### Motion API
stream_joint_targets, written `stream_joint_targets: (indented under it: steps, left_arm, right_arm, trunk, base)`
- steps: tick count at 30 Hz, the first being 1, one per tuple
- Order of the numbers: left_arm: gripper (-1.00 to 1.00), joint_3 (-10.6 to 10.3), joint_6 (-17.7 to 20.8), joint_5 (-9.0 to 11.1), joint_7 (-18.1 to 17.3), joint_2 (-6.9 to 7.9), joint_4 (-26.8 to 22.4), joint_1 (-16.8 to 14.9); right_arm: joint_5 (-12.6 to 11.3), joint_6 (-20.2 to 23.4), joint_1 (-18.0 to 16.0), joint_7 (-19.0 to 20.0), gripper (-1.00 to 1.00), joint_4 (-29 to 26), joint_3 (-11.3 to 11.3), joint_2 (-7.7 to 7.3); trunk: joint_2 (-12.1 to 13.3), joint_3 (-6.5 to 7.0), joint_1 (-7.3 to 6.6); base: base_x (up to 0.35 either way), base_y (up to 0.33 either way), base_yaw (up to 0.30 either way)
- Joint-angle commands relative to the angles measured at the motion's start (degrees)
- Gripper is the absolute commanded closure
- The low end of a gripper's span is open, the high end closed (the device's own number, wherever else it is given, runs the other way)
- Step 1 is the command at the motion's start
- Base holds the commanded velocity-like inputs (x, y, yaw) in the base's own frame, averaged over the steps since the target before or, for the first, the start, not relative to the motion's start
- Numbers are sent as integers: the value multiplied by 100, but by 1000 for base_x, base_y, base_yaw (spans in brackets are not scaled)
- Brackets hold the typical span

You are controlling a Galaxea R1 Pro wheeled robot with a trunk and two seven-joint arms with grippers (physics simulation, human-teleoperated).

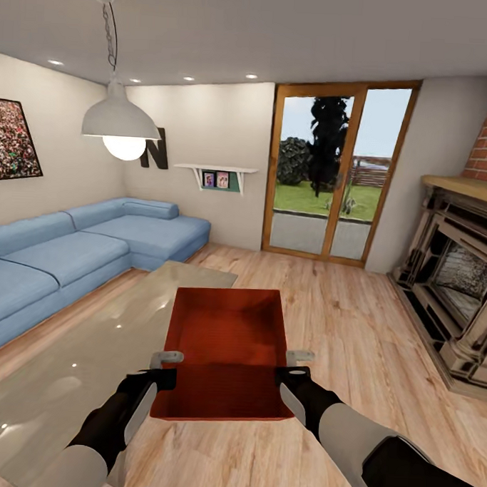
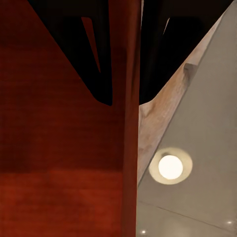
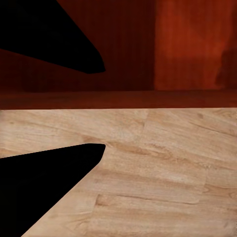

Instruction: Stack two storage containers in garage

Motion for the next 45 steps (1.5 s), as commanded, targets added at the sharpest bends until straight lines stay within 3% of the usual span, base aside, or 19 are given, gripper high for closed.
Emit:
stream_joint_targets:
  steps: [1, 45]
  left_arm:
    - [100, -4, 51, -102, 85, 8, 53, -1]
    - [100, -4, 51, -102, 85, 12, 53, -1]
  right_arm:
    - [33, 26, -5, 73, 100, -41, 71, -3]
    - [41, 26, -5, 75, 100, -41, 71, -3]
  trunk:
    - [-10, -10, 3]
    - [-10, -35, 3]
  base:
    - [0, 0, 108]
    - [0, 0, 283]
